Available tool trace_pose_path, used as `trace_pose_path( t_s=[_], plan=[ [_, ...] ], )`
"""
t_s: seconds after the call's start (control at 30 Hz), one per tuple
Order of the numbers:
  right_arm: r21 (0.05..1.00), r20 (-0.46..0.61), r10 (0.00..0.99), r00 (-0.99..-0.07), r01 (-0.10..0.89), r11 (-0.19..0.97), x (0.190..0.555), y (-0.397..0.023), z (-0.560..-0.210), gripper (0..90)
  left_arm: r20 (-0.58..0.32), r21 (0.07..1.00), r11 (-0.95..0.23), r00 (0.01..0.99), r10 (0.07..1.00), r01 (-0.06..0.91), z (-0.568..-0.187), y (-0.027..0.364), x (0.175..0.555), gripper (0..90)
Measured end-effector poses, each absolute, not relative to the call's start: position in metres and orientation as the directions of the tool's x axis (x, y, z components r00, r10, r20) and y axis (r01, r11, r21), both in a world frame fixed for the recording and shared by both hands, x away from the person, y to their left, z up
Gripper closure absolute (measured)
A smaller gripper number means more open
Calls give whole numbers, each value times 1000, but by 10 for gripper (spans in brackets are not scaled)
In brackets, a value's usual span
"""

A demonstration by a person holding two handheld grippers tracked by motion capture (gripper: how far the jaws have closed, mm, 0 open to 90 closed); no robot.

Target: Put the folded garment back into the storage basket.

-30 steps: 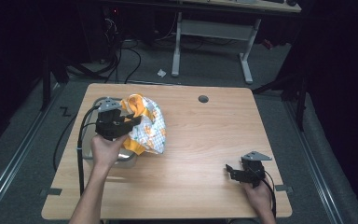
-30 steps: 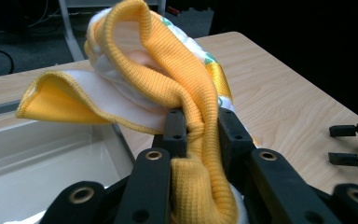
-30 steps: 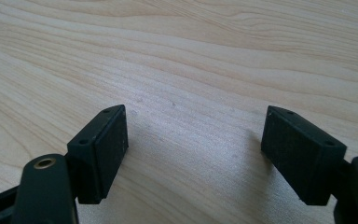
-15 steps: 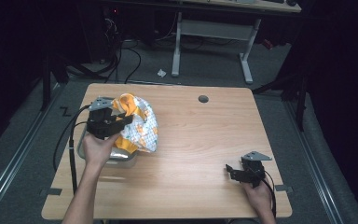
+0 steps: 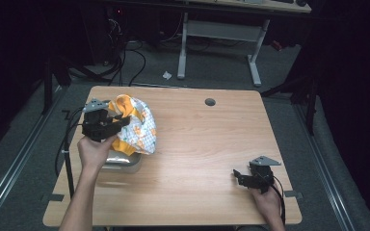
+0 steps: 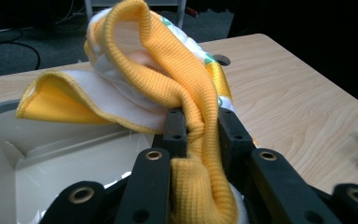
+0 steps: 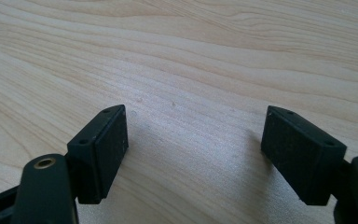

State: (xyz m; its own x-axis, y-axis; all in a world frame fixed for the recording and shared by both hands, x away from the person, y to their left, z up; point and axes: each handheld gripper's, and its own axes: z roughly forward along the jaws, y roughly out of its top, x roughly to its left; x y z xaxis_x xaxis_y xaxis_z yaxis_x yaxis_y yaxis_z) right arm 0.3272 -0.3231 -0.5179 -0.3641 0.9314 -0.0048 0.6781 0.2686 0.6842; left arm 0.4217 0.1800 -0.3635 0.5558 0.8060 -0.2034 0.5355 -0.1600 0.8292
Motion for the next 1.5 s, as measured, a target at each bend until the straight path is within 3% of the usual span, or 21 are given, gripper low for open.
trace_pose_path(
  t_s=[0.83,1.5],
  plan=[
    [684,-5,932,-364,678,268,327,-323,-518,232,-192,790,-173,506,841,588,-392,202,440,758],
    [684,-5,932,-363,678,268,327,-323,-518,232,-128,722,-227,449,884,654,-423,210,452,751]
  ],
)
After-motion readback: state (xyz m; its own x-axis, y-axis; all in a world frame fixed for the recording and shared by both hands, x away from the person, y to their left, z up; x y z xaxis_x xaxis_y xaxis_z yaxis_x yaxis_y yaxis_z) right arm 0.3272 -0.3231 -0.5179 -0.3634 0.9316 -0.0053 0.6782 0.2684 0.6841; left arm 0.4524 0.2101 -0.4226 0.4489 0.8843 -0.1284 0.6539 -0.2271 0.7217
